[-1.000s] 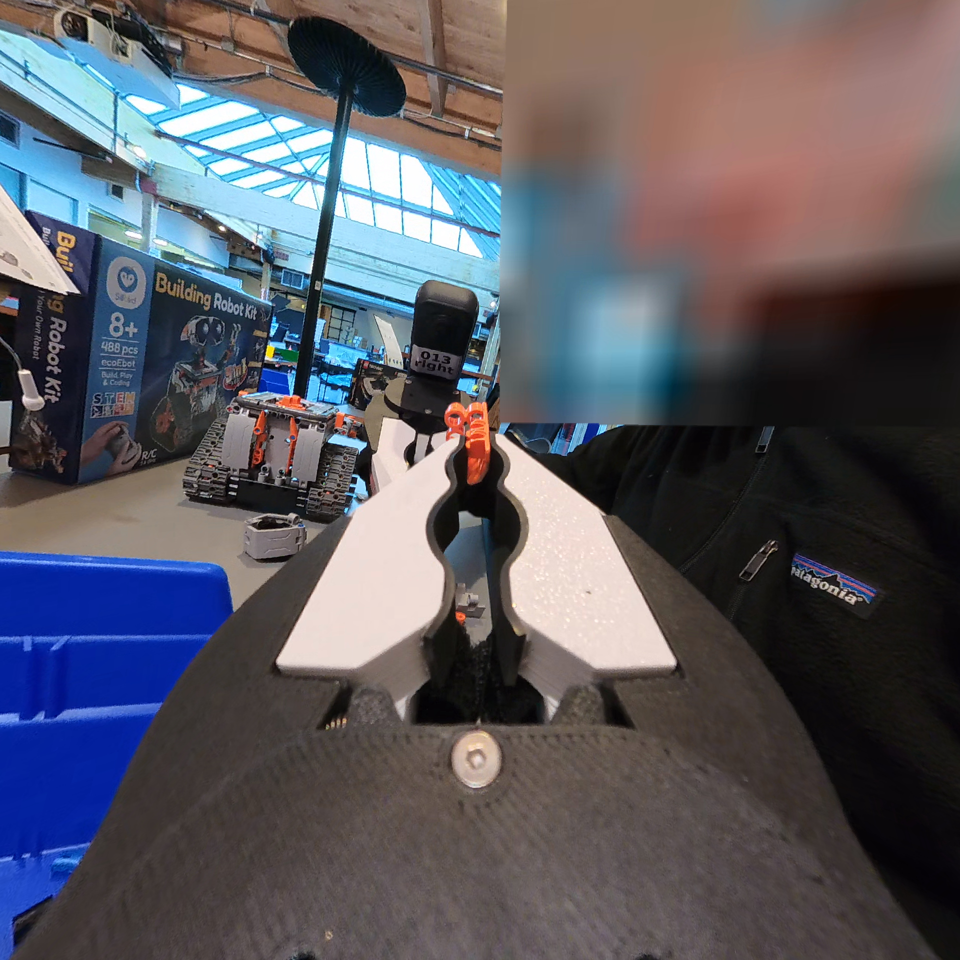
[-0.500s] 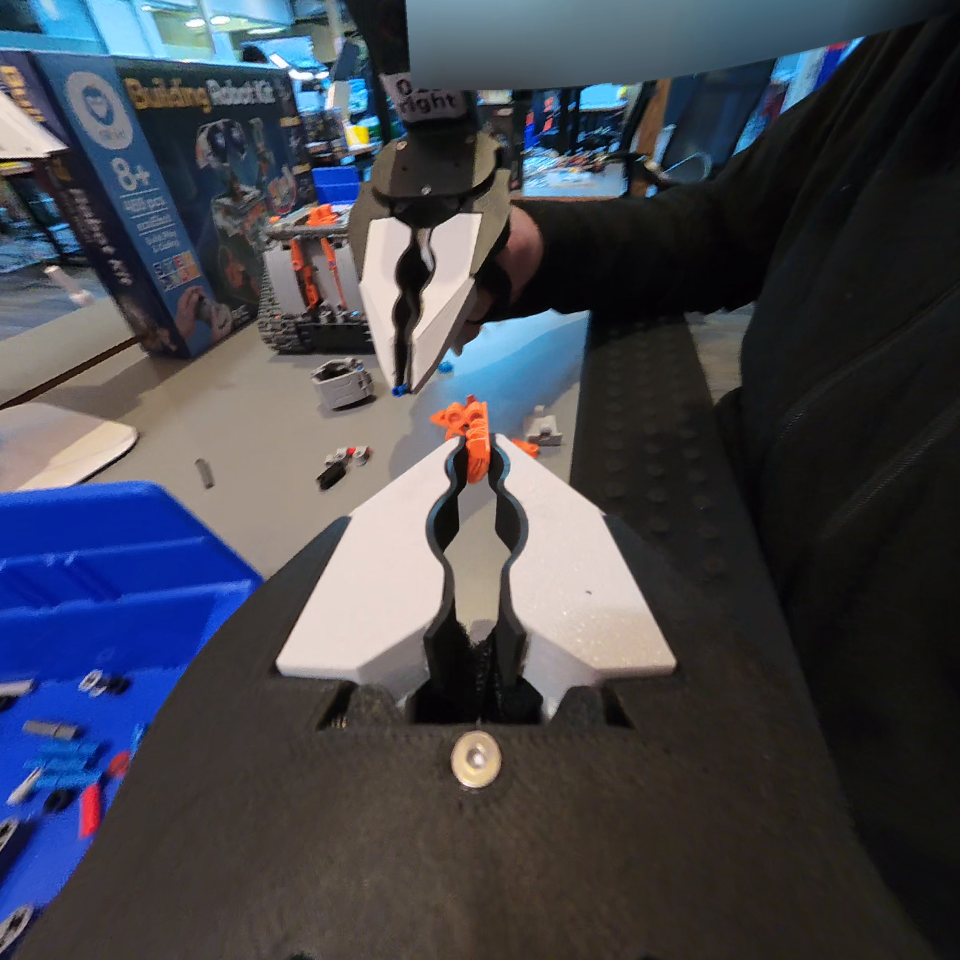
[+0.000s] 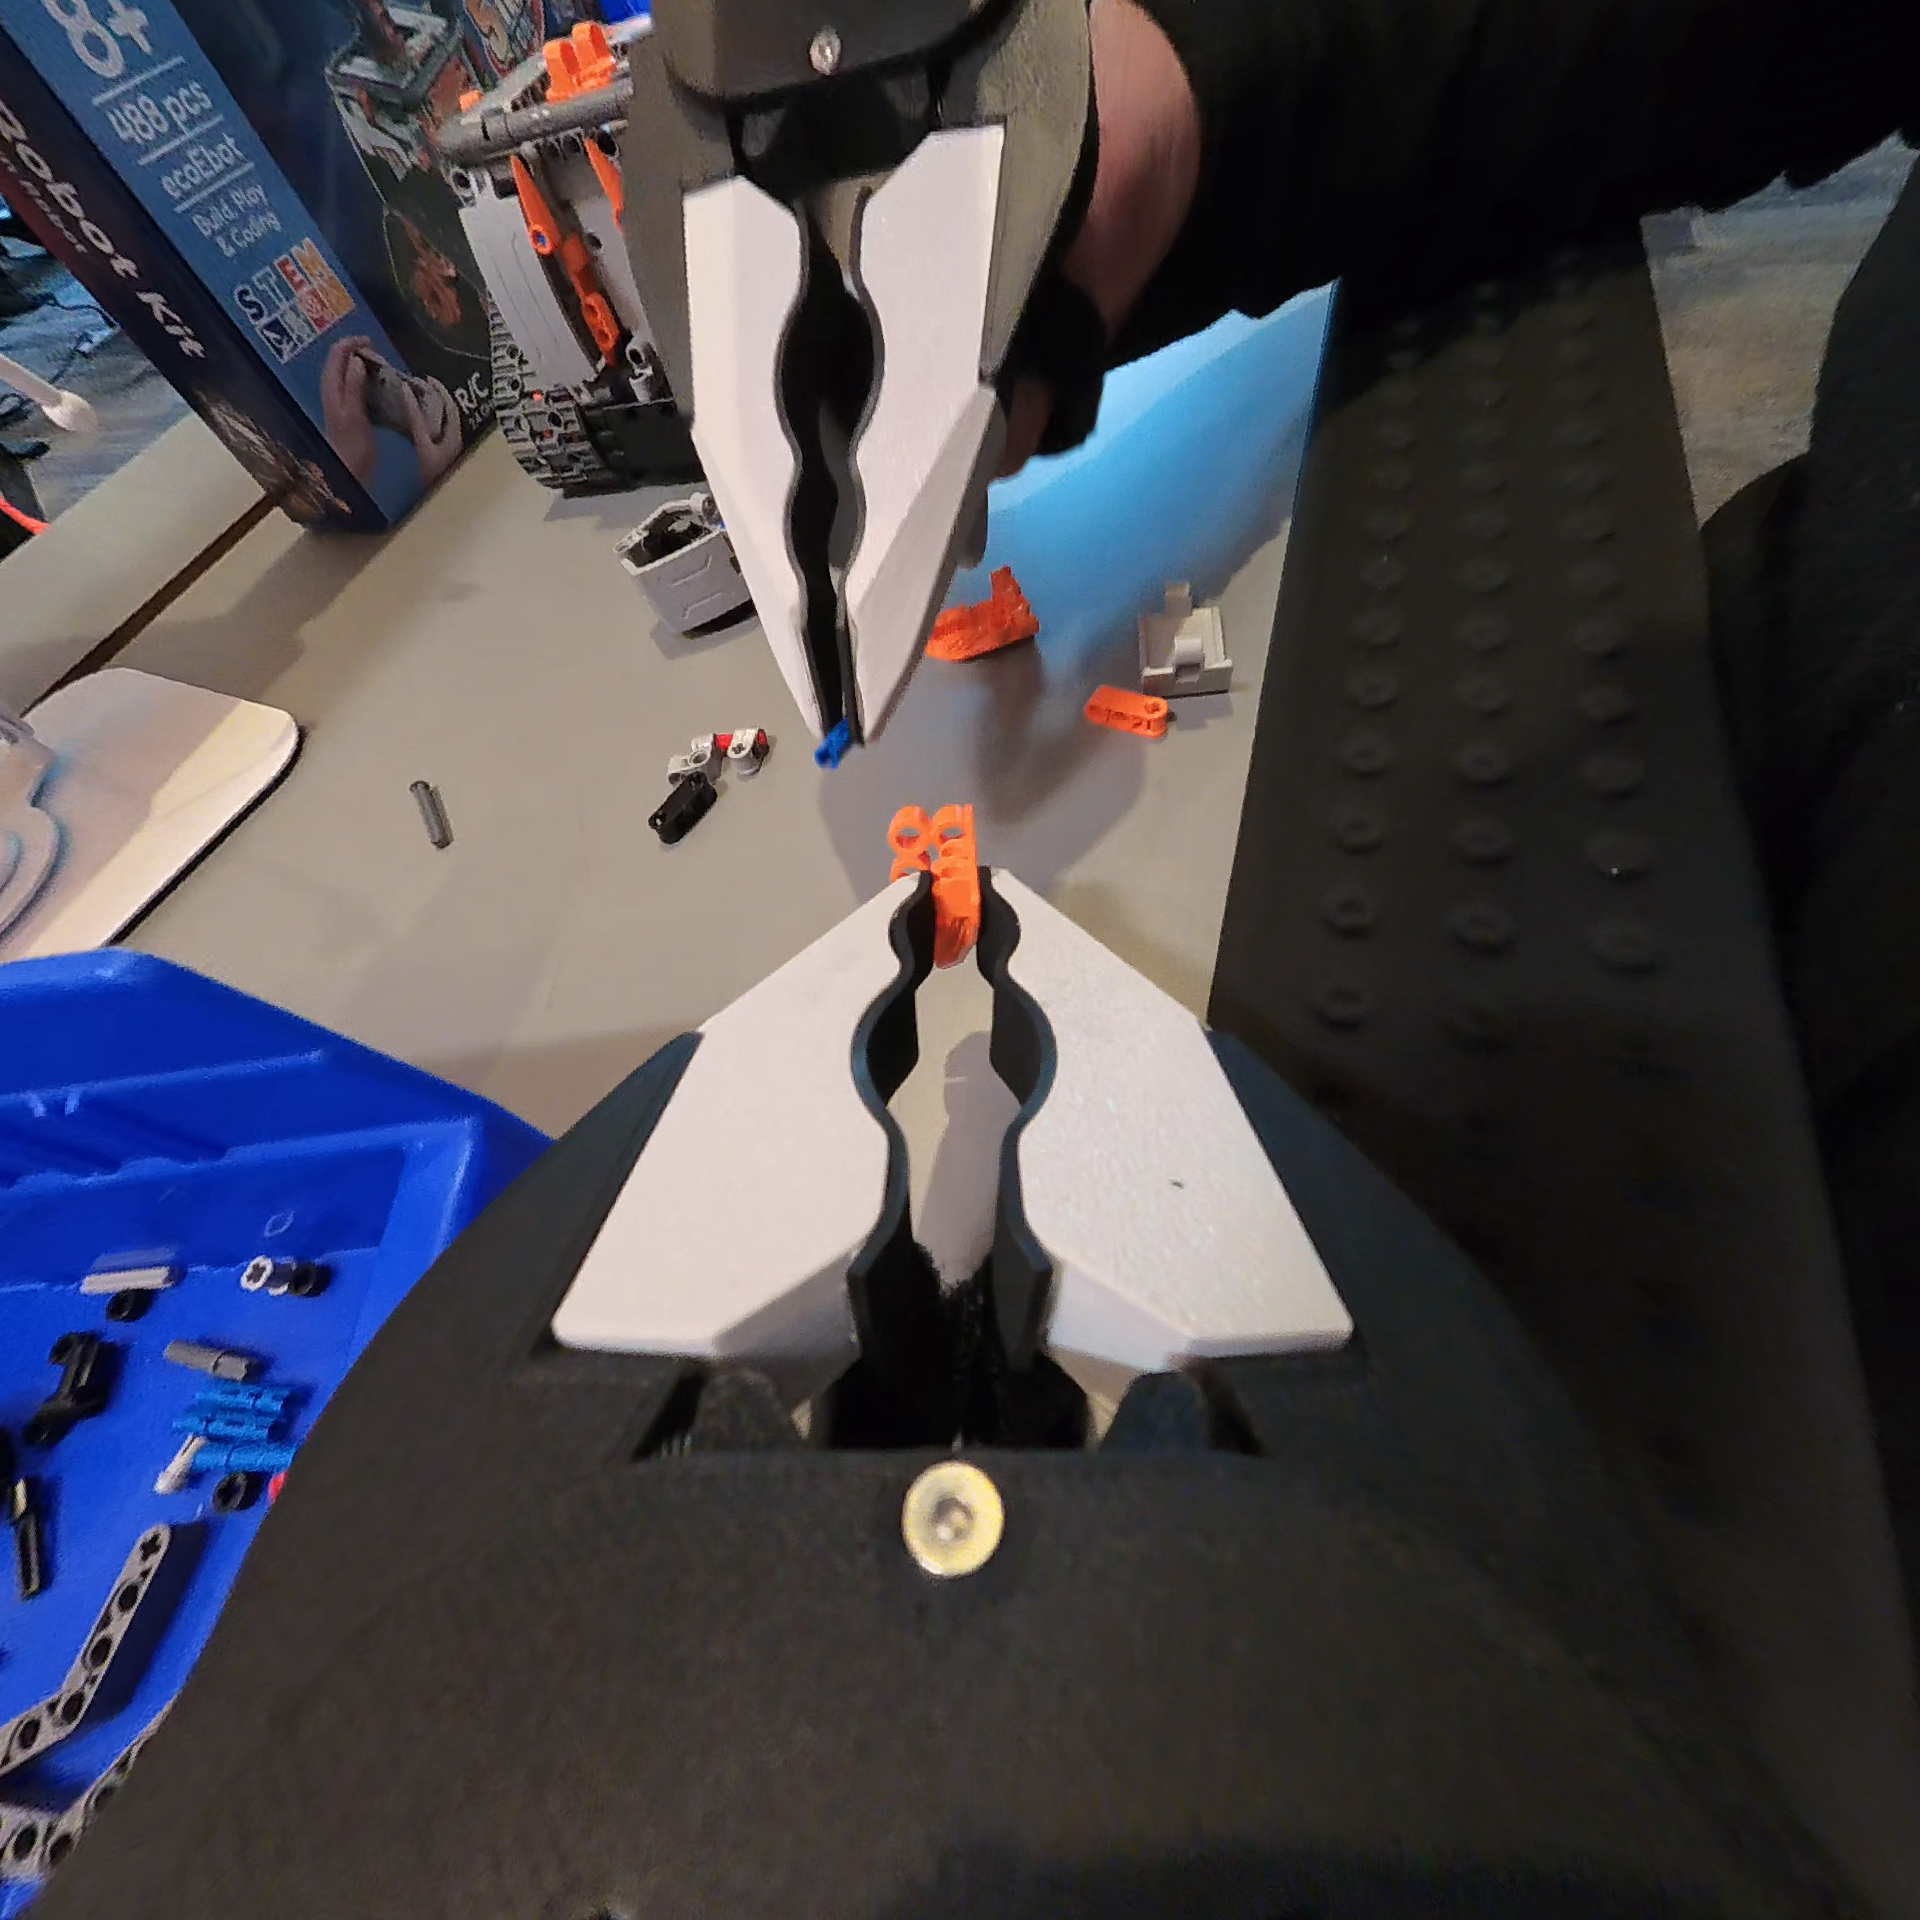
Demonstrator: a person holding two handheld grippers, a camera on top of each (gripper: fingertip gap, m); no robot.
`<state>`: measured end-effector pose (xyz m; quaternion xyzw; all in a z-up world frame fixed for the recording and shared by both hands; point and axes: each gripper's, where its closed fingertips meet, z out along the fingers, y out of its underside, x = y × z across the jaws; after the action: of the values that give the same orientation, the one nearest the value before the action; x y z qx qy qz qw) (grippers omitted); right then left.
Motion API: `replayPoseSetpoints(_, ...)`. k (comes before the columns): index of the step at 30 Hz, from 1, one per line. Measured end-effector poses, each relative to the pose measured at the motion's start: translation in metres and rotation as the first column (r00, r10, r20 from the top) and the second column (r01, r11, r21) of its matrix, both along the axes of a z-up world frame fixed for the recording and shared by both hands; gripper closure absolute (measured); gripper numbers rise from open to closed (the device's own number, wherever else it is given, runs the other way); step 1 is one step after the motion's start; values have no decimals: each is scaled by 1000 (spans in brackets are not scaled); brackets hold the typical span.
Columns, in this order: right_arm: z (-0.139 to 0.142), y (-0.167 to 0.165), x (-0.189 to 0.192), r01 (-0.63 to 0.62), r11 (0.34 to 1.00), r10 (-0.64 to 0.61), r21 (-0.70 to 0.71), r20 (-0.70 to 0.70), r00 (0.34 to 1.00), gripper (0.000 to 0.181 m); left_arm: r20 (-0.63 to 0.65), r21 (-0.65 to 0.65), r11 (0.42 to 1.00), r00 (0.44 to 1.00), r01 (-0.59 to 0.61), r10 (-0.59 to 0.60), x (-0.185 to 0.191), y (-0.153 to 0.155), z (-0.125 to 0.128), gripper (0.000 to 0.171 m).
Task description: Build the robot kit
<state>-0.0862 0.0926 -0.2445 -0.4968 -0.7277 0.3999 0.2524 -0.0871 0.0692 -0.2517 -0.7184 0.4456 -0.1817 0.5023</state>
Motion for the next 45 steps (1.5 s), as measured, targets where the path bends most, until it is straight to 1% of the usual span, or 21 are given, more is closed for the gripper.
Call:
replayPoseSetpoints(5,-8,0,-2,2,1000,-2,21,21,1000,180,6,0,1000,1000,-19,19,-1,5,0,167)
replayPoseSetpoints(9,-15,-4,-4,-7,999,6,35,40,999,180,-26,-2,1000,999,-28,27,-1,4,-7,167)
replayPoseSetpoints(13,-22,-7,-5,-18,998,15,54,57,998,180,-23,7,999,999,-44,44,-4,5,-7,167)
replayPoseSetpoints(25,-26,-12,-7,-34,999,32,37,55,998,180,-98,29,997,993,-71,73,-10,8,-16,167)
replayPoseSetpoints(36,-18,-9,-7,-35,999,35,11,18,999,180,-27,-4,999,998,-54,54,-8,9,-9,167)
replayPoseSetpoints(39,-8,3,-6,-4,1000,4,19,-7,1000,180,-18,7,997,997,-78,78,-11,13,-6,167)
replayPoseSetpoints(41,6,17,-2,34,999,-33,42,-35,999,180,6,15,996,996,-89,89,-13,16,-1,167)
replayPoseSetpoints(43,31,31,4,75,995,-69,61,-88,994,180,21,25,994,995,-103,102,-15,19,3,167)
replayPoseSetpoints(45,64,43,13,113,991,-100,78,-149,984,180,29,27,994,994,-102,101,-15,20,5,167)
